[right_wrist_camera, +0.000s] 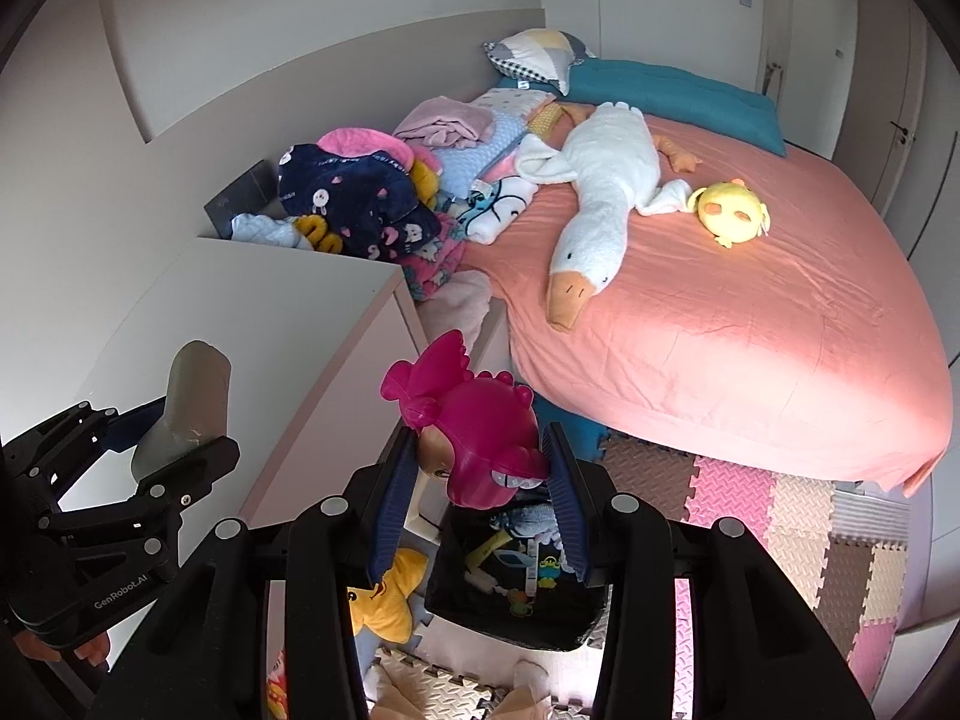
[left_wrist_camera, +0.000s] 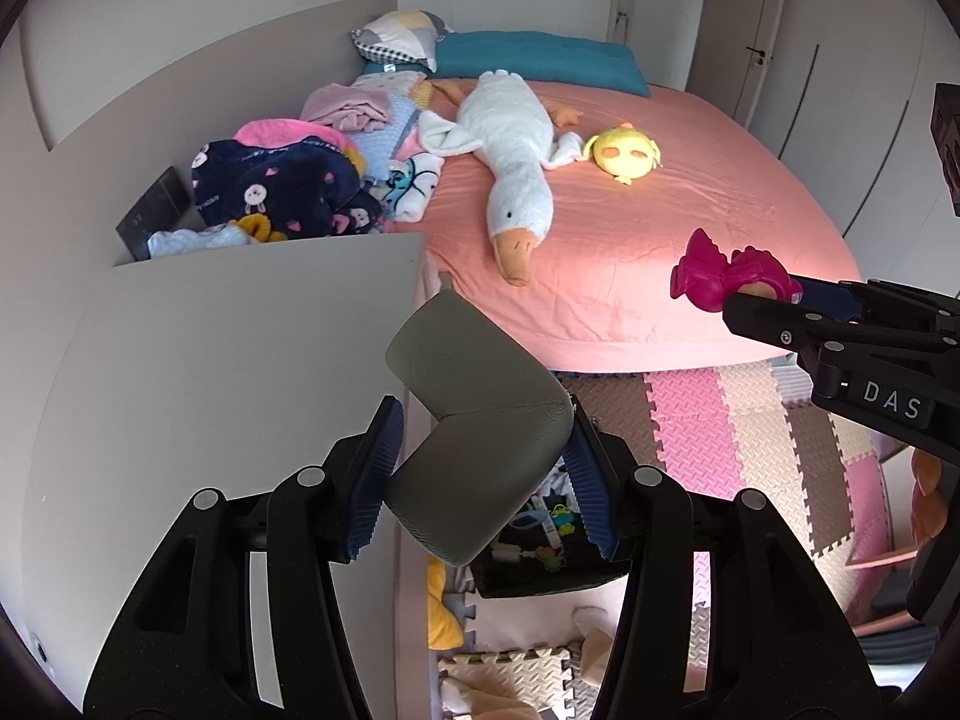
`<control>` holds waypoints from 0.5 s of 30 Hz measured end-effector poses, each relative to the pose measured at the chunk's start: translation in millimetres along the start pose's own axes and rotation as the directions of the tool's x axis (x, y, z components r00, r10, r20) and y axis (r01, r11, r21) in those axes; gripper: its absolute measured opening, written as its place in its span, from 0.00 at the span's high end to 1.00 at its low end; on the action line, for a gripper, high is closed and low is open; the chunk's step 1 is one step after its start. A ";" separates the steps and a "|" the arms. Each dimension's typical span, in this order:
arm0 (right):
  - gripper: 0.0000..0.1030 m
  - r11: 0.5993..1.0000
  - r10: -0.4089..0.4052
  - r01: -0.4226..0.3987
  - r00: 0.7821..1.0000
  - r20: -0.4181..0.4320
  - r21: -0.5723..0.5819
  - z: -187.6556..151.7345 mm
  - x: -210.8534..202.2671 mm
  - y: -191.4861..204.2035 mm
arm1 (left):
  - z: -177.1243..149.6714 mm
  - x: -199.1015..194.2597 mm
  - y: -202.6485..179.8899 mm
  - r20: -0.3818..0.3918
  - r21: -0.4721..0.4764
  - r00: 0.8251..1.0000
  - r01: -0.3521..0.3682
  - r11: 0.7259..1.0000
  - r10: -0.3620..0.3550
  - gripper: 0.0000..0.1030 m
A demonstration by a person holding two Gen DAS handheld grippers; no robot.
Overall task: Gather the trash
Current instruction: 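Open both tools to drop the guard and pink toy into the bin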
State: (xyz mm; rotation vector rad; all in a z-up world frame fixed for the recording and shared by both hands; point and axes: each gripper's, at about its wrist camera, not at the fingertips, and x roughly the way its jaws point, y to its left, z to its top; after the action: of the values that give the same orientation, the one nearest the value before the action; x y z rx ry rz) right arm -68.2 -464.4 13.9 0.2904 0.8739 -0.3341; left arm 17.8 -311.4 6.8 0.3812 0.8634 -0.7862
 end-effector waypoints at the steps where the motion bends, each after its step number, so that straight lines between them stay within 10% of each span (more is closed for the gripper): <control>1: 0.57 1.000 -0.006 0.006 1.000 0.001 0.007 -0.2 -0.8 -4.3 | 1.0 1.5 -3.7 -0.002 0.008 1.000 0.009 1.000 -0.009 0.49; 11: 0.56 0.998 -0.034 0.034 0.999 0.001 0.055 5.0 -1.7 -31.1 | 4.2 14.7 -33.9 -0.038 0.074 0.998 0.050 0.996 -0.047 0.42; 13: 0.02 0.995 -0.039 0.038 0.999 0.003 0.093 8.7 -1.8 -38.2 | 4.0 17.9 -35.8 -0.057 0.089 0.998 0.031 0.996 -0.026 0.07; 15: 0.03 0.992 -0.052 0.047 0.998 0.034 0.118 11.9 -4.7 -44.6 | 2.8 15.1 -37.4 -0.036 0.108 0.999 0.008 0.994 -0.004 0.06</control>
State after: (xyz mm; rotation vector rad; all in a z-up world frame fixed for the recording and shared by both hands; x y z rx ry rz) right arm -80.6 -508.7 19.9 0.3703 0.8278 -0.4362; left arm -2.7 -344.8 -3.3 0.4896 0.8574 -0.8359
